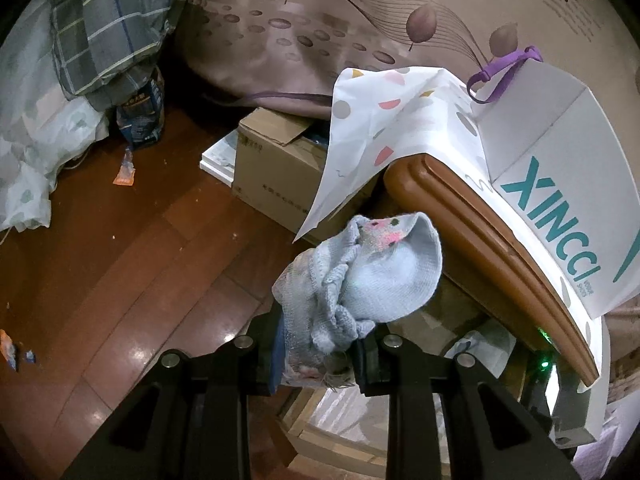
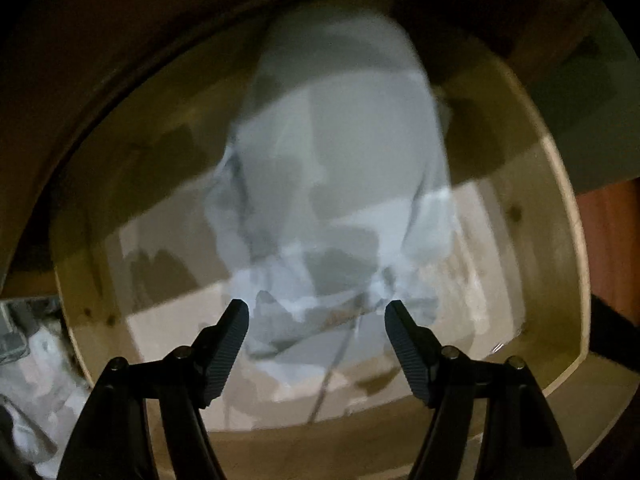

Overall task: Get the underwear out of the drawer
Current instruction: 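Hold the grey sock up with the left tool while the right tool reaches for the white cloth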

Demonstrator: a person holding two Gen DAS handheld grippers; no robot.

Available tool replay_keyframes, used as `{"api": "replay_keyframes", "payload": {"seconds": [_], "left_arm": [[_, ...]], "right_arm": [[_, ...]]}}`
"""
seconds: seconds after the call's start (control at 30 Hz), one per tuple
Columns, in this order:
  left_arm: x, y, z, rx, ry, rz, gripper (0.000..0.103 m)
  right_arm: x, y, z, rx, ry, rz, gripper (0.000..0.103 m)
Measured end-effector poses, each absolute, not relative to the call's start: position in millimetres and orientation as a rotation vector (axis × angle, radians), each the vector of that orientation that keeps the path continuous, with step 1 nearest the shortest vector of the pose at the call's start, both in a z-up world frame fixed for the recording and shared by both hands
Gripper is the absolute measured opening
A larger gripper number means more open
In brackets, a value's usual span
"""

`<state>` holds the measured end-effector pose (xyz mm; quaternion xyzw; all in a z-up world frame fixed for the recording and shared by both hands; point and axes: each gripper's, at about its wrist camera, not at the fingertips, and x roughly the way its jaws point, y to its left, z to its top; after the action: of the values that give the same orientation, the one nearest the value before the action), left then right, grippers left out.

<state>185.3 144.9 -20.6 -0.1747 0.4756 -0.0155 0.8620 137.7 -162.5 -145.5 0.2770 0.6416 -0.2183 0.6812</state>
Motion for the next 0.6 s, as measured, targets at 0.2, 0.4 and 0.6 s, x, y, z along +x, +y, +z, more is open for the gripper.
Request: {"api": "replay_keyframes", "payload": {"seconds": [0.2,0.4,0.6], "left_arm": [[185,145,-21,-0.369,0.998,-0.037,0.024],[185,145,-21,-0.364,1.0,-0.035,0.024],[187,138,-22,-0.347,1.009,-0.036,0.024]], "right_arm": [[156,-114,-145,0.167,1.597,-0.313,0.072],[151,-55,-150,-0.502,1.578,-0.104,0.072],[118,-24,-166,-1.228,1.28,-0.037,0.072]]}}
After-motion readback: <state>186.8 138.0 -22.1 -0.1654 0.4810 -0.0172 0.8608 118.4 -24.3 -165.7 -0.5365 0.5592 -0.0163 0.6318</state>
